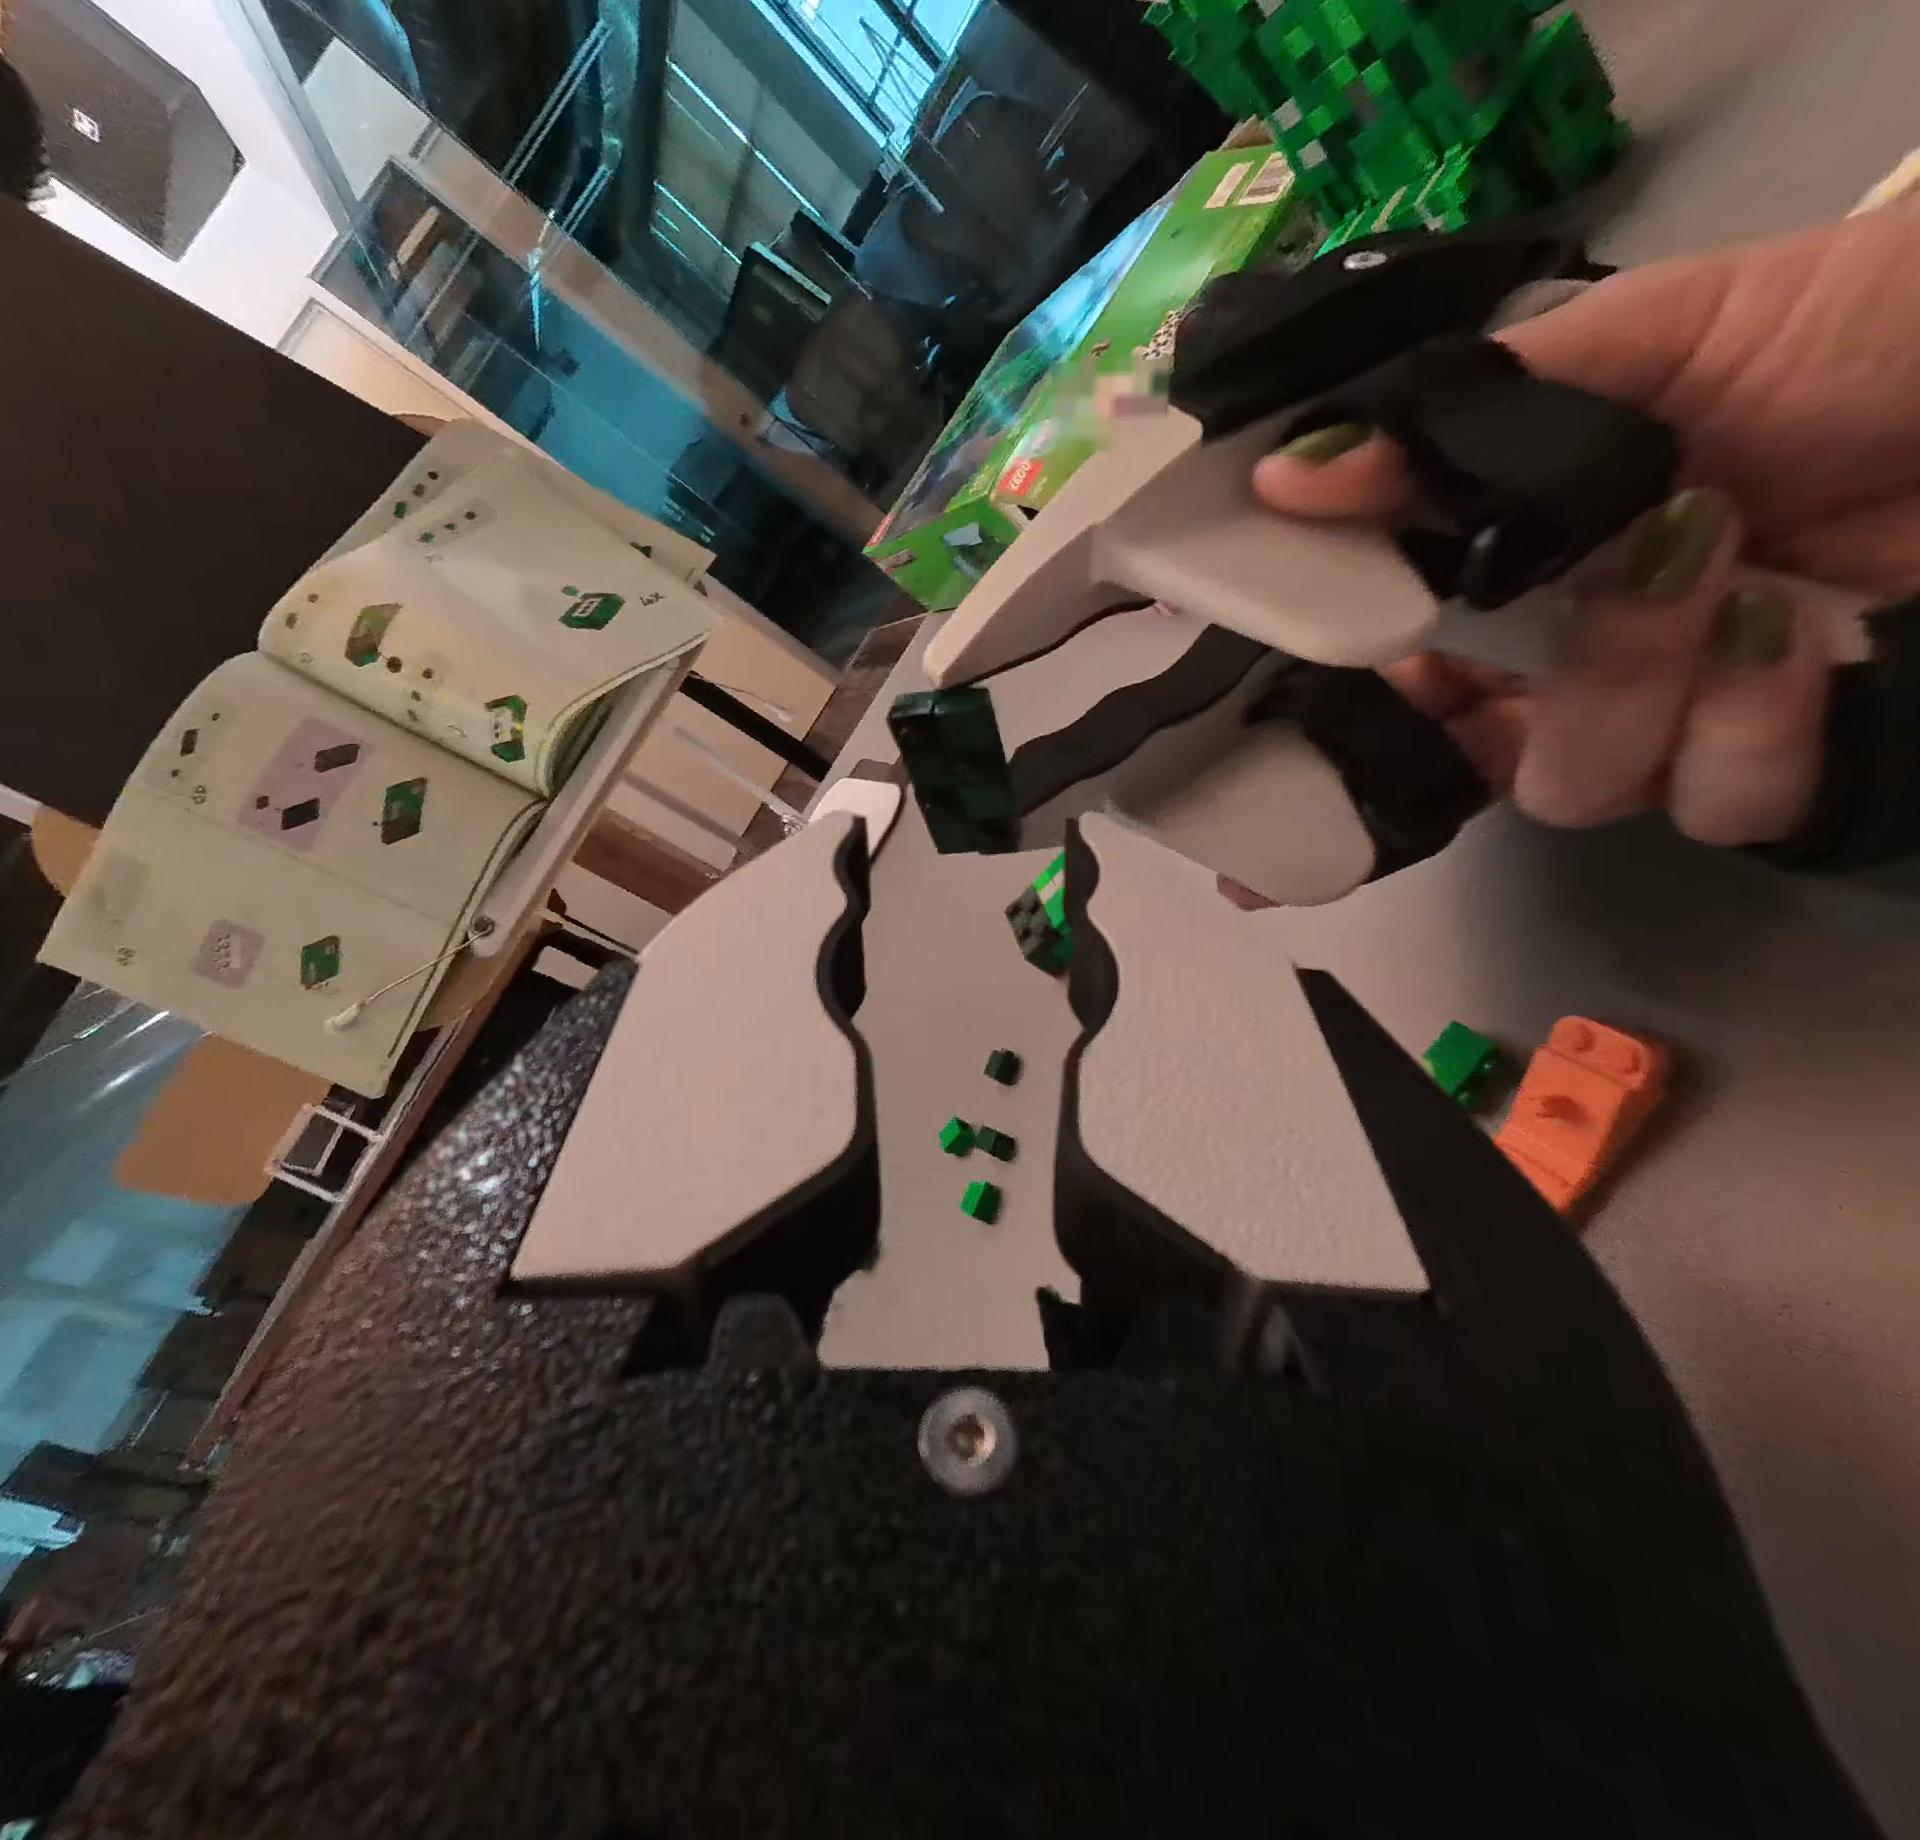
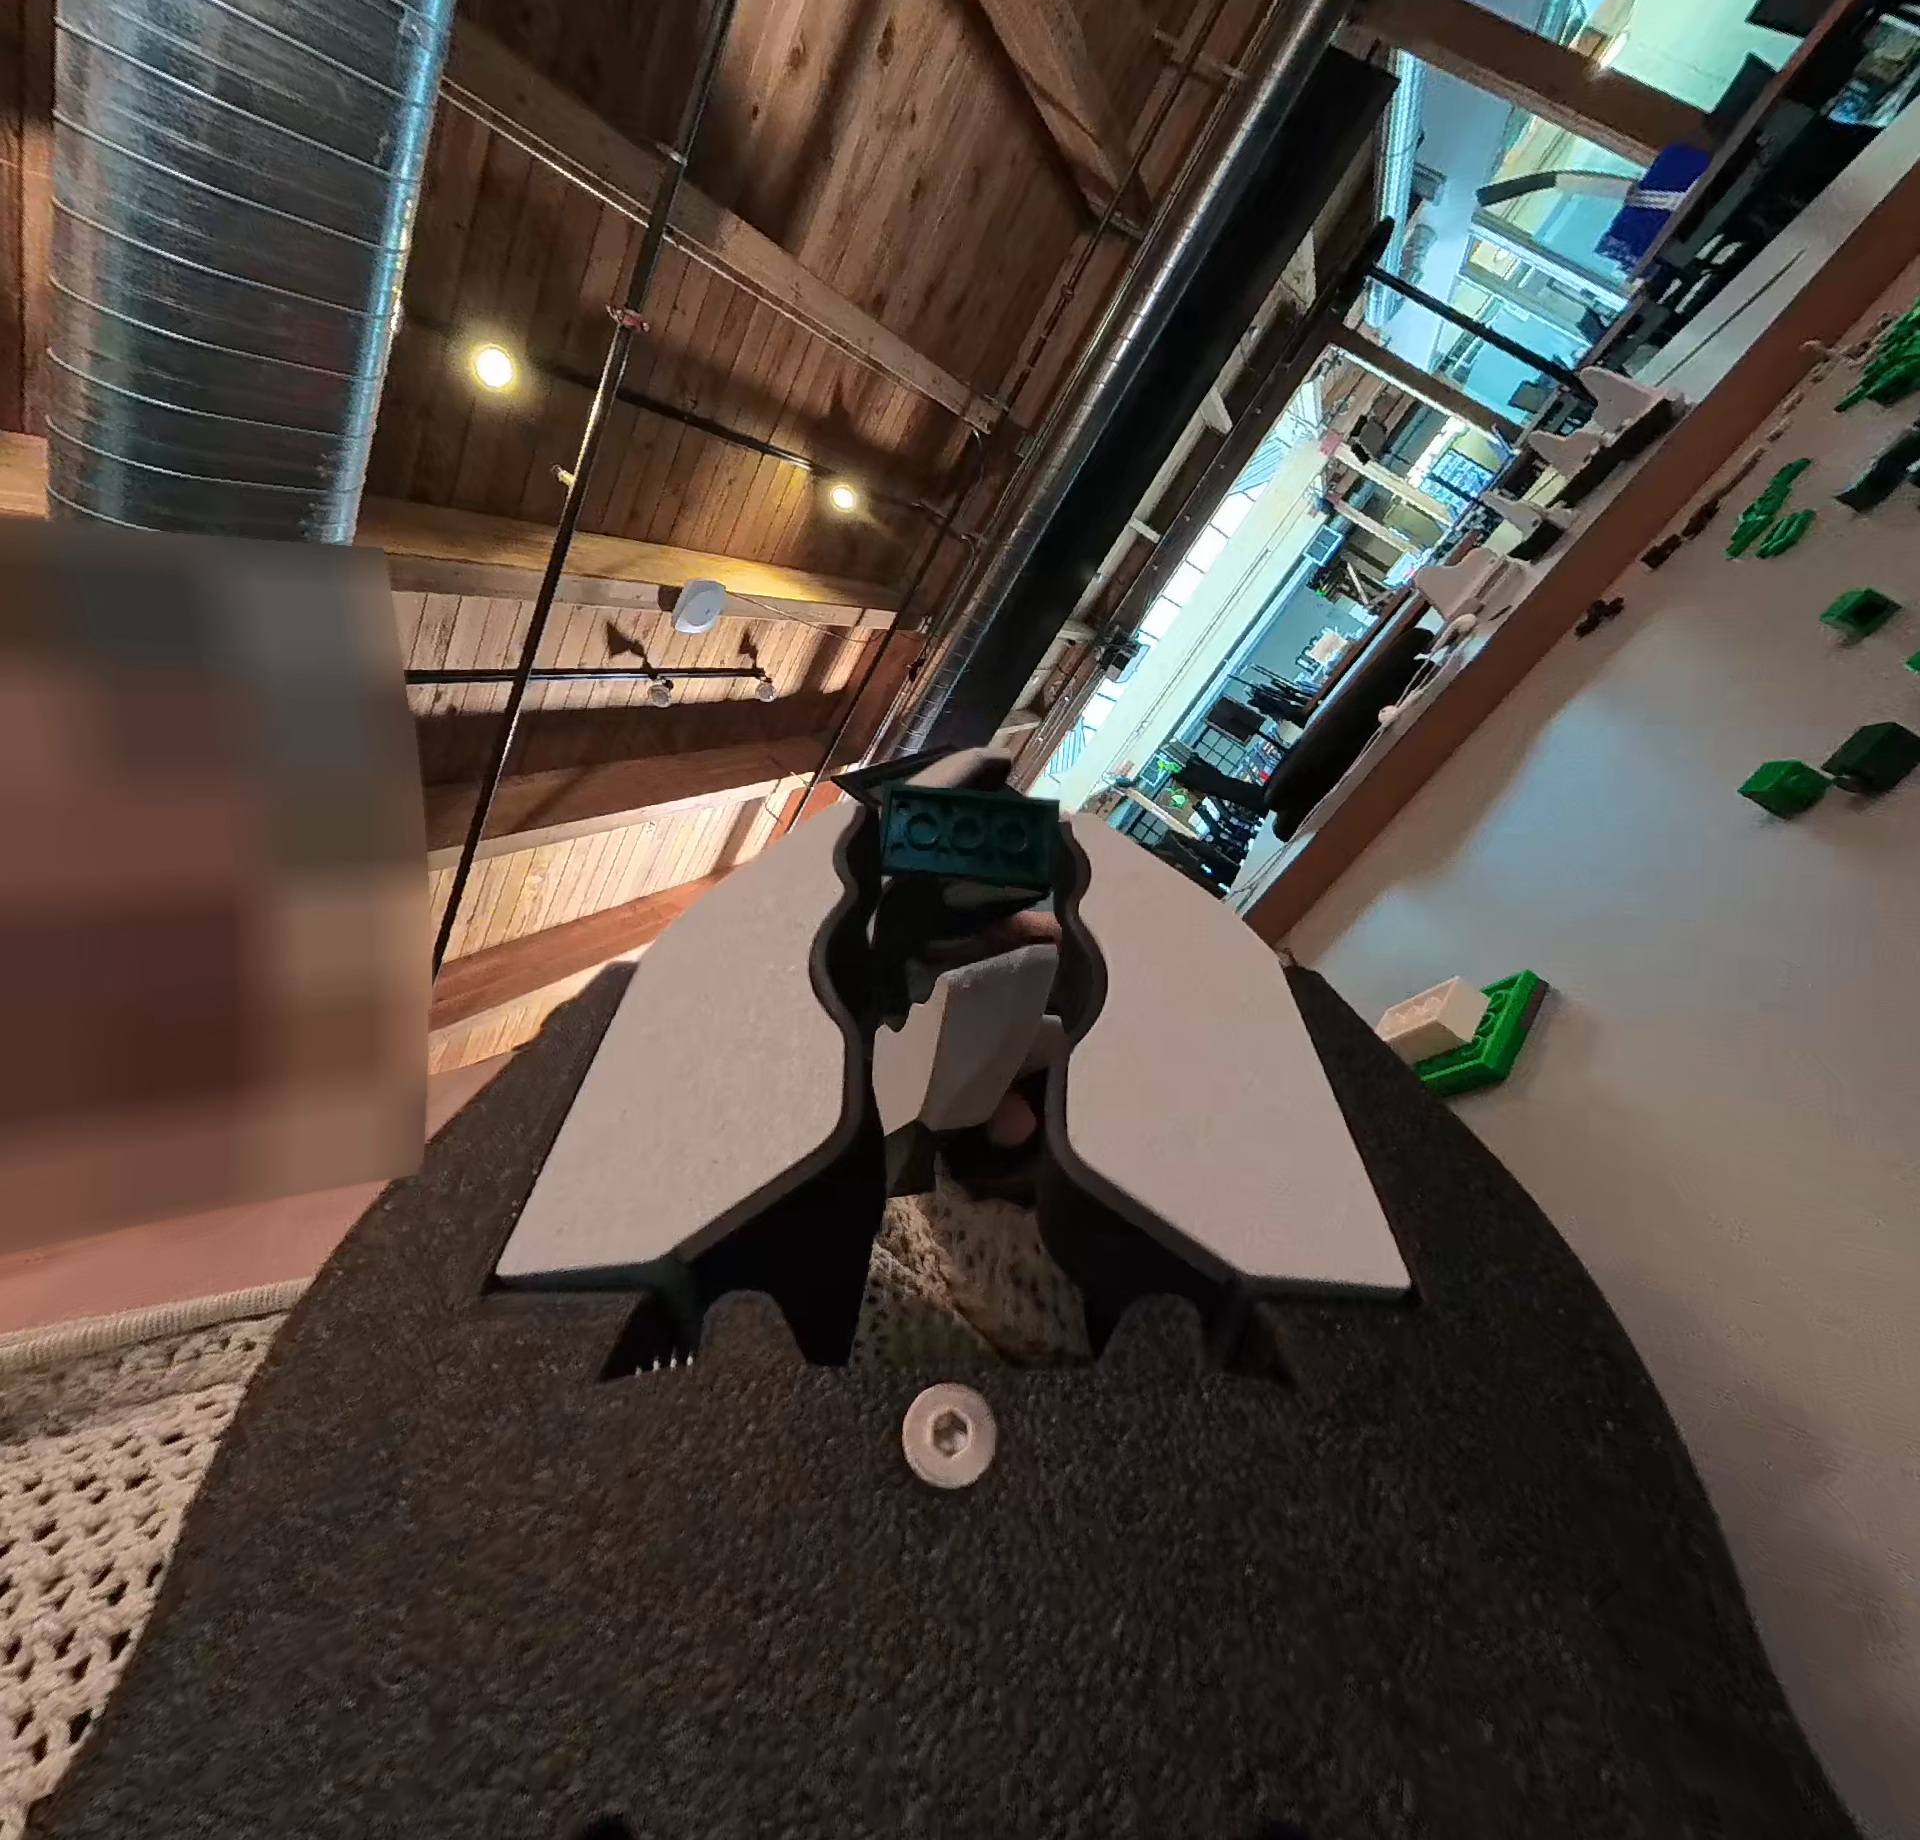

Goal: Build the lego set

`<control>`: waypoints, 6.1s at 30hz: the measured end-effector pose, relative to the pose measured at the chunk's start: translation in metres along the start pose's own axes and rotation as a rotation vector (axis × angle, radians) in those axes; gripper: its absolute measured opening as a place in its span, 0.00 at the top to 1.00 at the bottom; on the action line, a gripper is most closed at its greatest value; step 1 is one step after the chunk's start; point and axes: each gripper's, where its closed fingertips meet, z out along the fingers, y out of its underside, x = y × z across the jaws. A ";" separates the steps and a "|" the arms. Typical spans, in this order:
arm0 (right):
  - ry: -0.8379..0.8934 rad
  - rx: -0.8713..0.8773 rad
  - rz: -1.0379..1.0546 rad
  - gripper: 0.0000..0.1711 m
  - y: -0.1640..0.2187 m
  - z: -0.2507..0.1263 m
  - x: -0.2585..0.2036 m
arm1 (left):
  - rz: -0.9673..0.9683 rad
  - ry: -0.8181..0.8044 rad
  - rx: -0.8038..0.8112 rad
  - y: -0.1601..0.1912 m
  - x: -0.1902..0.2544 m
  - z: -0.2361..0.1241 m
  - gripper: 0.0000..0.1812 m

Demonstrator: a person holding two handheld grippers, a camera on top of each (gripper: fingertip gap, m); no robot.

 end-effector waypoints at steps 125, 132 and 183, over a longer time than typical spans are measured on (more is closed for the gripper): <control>0.582 -1.332 -1.225 0.90 0.080 -0.022 0.064 | -0.477 0.381 -0.553 0.133 0.040 -0.096 0.91; 0.579 -1.318 -1.213 0.90 0.080 -0.023 0.063 | -0.561 0.348 -0.525 0.135 0.027 -0.100 0.78; 0.602 -0.918 -1.057 0.90 0.038 -0.026 0.062 | -0.672 0.335 -0.198 0.082 -0.007 -0.066 0.82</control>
